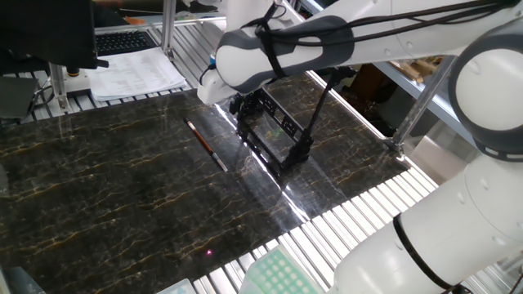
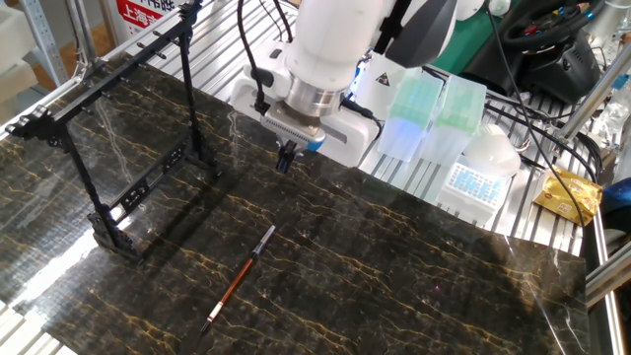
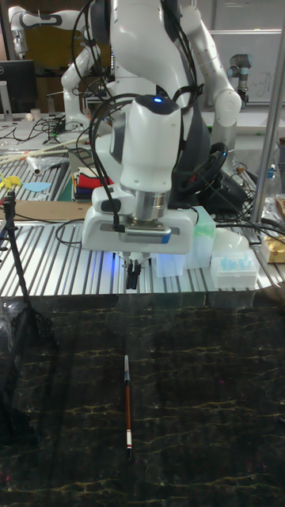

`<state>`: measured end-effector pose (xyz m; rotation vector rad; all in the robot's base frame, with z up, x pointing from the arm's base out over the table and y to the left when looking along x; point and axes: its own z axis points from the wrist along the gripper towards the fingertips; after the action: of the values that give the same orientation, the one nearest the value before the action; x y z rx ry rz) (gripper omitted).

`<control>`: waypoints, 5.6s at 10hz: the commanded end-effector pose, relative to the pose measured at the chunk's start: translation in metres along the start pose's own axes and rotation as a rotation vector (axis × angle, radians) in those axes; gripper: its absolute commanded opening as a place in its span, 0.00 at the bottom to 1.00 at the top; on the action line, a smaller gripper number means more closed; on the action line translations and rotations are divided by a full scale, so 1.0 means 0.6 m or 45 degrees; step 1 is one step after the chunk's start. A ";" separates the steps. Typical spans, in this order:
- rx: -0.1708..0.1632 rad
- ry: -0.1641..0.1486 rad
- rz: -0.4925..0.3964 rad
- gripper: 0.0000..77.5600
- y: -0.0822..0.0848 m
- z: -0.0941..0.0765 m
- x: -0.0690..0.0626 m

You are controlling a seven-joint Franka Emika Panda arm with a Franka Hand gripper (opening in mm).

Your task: Place the brush on the pen rack

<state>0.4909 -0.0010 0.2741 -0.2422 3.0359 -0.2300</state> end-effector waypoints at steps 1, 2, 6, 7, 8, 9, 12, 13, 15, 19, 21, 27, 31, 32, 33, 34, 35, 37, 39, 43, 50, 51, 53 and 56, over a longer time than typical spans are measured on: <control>-0.010 0.036 0.017 0.00 0.000 0.000 -0.002; -0.017 0.047 0.023 0.00 0.000 0.000 -0.002; -0.028 0.044 0.049 0.00 -0.001 0.001 -0.003; -0.047 0.057 0.035 0.00 -0.002 0.001 -0.005; -0.053 0.086 0.024 0.00 -0.002 0.001 -0.005; -0.066 0.101 0.023 0.00 -0.001 0.001 -0.005; -0.171 0.121 0.043 0.00 -0.002 0.001 -0.005; -0.171 0.121 0.043 0.00 -0.002 0.001 -0.005; -0.173 0.127 0.048 0.00 -0.002 0.001 -0.005; -0.177 0.145 0.049 0.00 -0.005 -0.001 -0.013; -0.178 0.151 0.048 0.00 -0.007 -0.002 -0.017; -0.198 0.171 0.050 0.00 -0.007 0.010 -0.021; -0.205 0.168 0.053 0.00 -0.006 0.030 -0.023; -0.205 0.169 0.053 0.00 -0.006 0.031 -0.024; -0.205 0.169 0.055 0.00 -0.006 0.031 -0.025; -0.206 0.169 0.054 0.00 -0.006 0.033 -0.025; -0.207 0.168 0.052 0.00 -0.006 0.034 -0.025; -0.209 0.167 0.050 0.00 -0.007 0.041 -0.028; -0.210 0.169 0.053 0.00 -0.007 0.044 -0.029; -0.206 0.182 0.077 0.00 -0.009 0.065 -0.035; -0.172 0.190 0.155 0.00 -0.016 0.060 -0.047; -0.169 0.190 0.159 0.00 -0.017 0.059 -0.049; -0.153 0.176 0.179 0.00 -0.017 0.059 -0.049; -0.151 0.182 0.168 0.00 -0.017 0.059 -0.049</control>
<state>0.5242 -0.0112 0.2420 -0.0332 3.1981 -0.0609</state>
